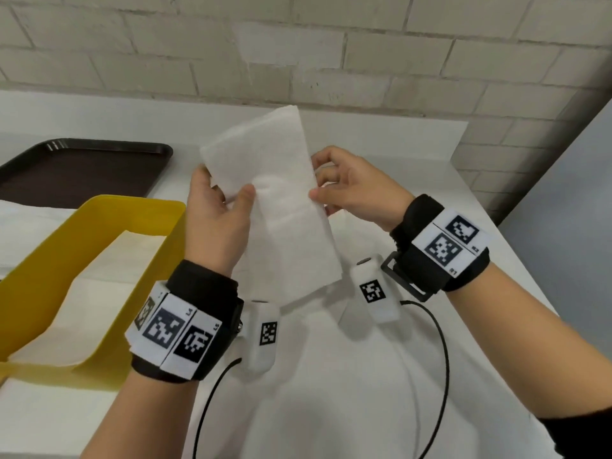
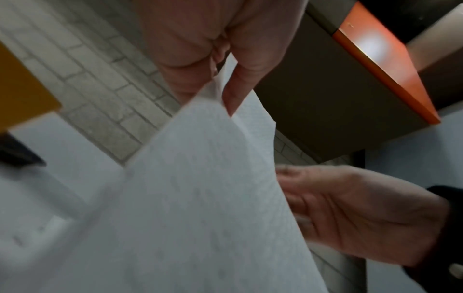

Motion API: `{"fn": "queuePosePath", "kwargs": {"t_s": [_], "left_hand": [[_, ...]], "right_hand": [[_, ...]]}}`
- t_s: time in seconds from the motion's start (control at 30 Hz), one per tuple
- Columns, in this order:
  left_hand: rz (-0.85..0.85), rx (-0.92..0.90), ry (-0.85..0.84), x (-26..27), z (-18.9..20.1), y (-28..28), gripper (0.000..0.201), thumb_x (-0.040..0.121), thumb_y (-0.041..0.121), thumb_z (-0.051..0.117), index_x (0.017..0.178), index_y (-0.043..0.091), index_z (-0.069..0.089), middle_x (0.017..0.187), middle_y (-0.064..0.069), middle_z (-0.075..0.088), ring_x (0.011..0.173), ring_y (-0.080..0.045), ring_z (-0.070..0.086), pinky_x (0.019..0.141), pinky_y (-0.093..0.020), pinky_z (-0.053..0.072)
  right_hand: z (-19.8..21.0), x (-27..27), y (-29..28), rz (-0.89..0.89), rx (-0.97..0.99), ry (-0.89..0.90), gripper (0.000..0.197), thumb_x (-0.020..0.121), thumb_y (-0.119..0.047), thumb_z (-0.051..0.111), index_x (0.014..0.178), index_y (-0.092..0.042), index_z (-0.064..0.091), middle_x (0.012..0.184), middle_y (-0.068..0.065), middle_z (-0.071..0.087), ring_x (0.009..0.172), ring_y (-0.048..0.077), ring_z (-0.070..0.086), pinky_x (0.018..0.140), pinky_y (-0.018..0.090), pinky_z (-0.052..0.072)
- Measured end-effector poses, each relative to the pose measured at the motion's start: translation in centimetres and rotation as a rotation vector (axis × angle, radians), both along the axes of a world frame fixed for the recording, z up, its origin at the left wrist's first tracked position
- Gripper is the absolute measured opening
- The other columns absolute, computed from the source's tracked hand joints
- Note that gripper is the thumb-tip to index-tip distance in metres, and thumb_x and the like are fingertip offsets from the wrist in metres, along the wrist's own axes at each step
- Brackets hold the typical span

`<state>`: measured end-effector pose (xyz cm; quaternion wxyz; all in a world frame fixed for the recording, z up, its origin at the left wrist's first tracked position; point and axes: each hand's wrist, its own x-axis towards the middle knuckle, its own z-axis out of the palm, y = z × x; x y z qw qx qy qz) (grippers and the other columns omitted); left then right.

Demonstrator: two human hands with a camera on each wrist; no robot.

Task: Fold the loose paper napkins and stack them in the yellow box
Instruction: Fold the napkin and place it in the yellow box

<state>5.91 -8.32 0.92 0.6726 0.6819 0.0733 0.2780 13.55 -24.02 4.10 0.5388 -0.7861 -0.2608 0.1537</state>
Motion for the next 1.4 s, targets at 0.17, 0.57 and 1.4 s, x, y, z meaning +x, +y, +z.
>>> {"fn": "queuePosePath", "kwargs": {"t_s": [0.17, 0.57, 1.4], "left_hand": [[0.124, 0.173, -0.072, -0.8, -0.5, 2.0, 0.066, 0.084, -0.005, 0.054, 0.136, 0.025, 0.026, 0.141, -0.003, 0.041, 0.12, -0.015, 0.053, 0.096, -0.035, 0.05], [0.196, 0.455, 0.023, -2.3, -1.4, 2.5, 0.041, 0.085, -0.008, 0.05, 0.112, 0.022, 0.06, 0.114, 0.014, 0.053, 0.106, 0.006, 0.047, 0.09, -0.001, 0.034], [0.189, 0.256, -0.008, -1.5, -1.0, 1.4, 0.032, 0.089, -0.003, 0.05, 0.103, 0.024, 0.062, 0.106, 0.014, 0.06, 0.097, -0.013, 0.06, 0.089, -0.017, 0.044]], "right_hand": [[-3.0, 1.9, -2.9, 0.056, -0.767, -0.116, 0.024, 0.088, -0.02, 0.06, 0.108, -0.011, 0.053, 0.109, 0.008, 0.059, 0.087, 0.018, 0.056, 0.076, 0.028, 0.042], [-7.4, 1.6, 1.8, 0.608, -1.099, -0.372, 0.072, 0.076, -0.013, 0.07, 0.137, -0.023, 0.035, 0.137, 0.003, 0.035, 0.122, 0.025, 0.034, 0.101, 0.041, 0.036], [1.3, 1.2, -3.4, 0.101, 0.23, 0.0, 0.021, 0.071, -0.022, 0.061, 0.09, -0.013, 0.064, 0.08, -0.012, 0.072, 0.079, 0.003, 0.067, 0.073, 0.017, 0.053]]}}
